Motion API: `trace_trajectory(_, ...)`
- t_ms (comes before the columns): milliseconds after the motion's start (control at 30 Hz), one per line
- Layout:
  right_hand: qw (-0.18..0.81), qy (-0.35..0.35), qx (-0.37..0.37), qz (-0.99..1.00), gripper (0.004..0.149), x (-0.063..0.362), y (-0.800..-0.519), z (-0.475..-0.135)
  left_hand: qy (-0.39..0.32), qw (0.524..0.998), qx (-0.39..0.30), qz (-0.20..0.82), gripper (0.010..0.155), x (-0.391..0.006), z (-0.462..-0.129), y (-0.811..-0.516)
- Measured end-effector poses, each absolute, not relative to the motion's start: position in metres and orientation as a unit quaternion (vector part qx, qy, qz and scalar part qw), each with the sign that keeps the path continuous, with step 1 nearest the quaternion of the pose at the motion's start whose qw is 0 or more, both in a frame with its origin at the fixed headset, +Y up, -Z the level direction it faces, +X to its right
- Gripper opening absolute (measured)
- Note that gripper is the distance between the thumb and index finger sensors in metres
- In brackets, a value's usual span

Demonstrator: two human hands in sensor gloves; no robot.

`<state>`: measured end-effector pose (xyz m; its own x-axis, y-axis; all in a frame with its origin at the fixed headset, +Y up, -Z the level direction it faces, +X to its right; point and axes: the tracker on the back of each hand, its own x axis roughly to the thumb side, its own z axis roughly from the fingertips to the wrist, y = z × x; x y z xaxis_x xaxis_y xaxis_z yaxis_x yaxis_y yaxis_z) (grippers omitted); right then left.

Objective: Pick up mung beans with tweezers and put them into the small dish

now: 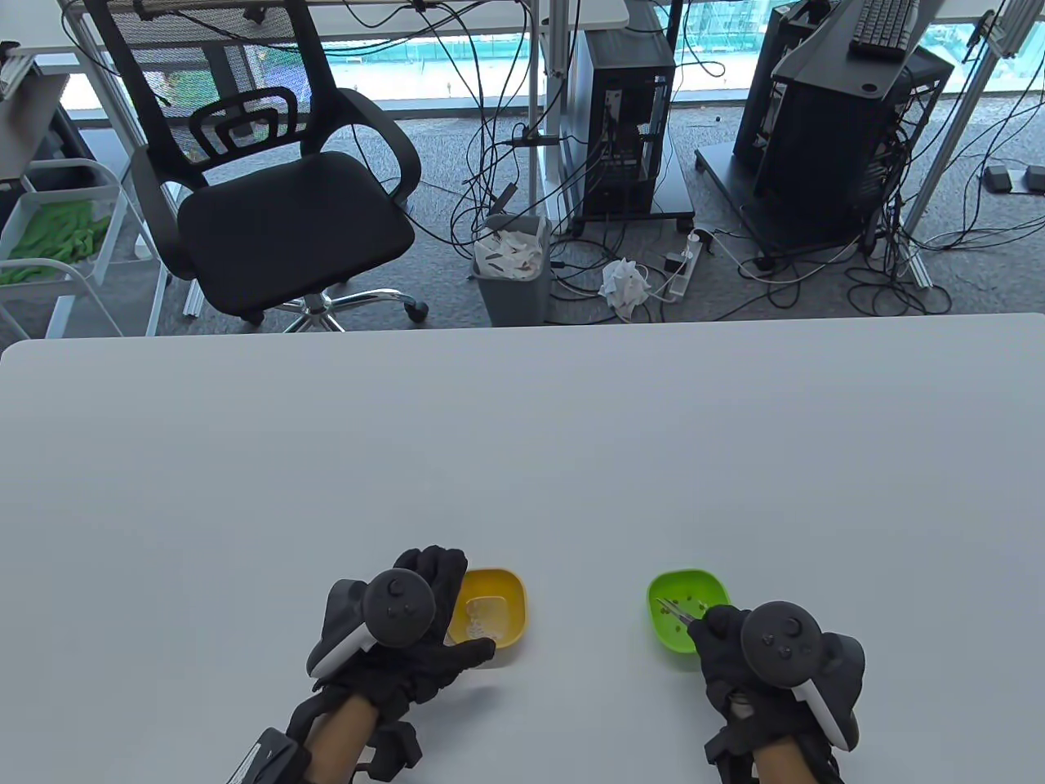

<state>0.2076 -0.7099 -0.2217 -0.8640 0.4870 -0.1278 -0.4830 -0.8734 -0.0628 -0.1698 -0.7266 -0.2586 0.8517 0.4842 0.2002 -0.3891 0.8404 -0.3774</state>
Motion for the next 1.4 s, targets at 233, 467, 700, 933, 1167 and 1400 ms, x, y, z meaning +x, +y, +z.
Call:
trace_trajectory(233, 0.255, -0.026, -0.077, 0.963, 0.04, 0.209, -0.71, -0.22, -0.14, 0.966, -0.111, 0.187, 0.089, -0.161, -0.223, -0.699)
trace_trajectory(467, 0.242, -0.073, -0.123, 0.959, 0.042, 0.211, -0.705, -0.215, -0.143, 0.973, -0.057, 0.174, 0.087, -0.158, -0.209, -0.703)
trace_trajectory(700, 0.192, -0.123, -0.241, 0.944, 0.043, 0.238, -0.7, -0.222, -0.144, 0.97, -0.072, 0.18, 0.087, -0.159, -0.21, -0.711)
trace_trajectory(933, 0.094, -0.079, -0.301, 0.946, 0.041, 0.262, -0.731, -0.24, -0.145, 0.969, -0.076, 0.186, 0.087, -0.16, -0.21, -0.712)
trace_trajectory(1167, 0.052, -0.045, -0.307, 0.949, 0.041, 0.261, -0.752, -0.247, -0.145, 0.968, -0.079, 0.19, 0.087, -0.16, -0.208, -0.713)
trace_trajectory(1400, 0.017, 0.001, -0.312, 0.95, 0.043, 0.262, -0.77, -0.253, -0.153, 0.967, -0.075, 0.19, 0.087, -0.16, -0.207, -0.714)
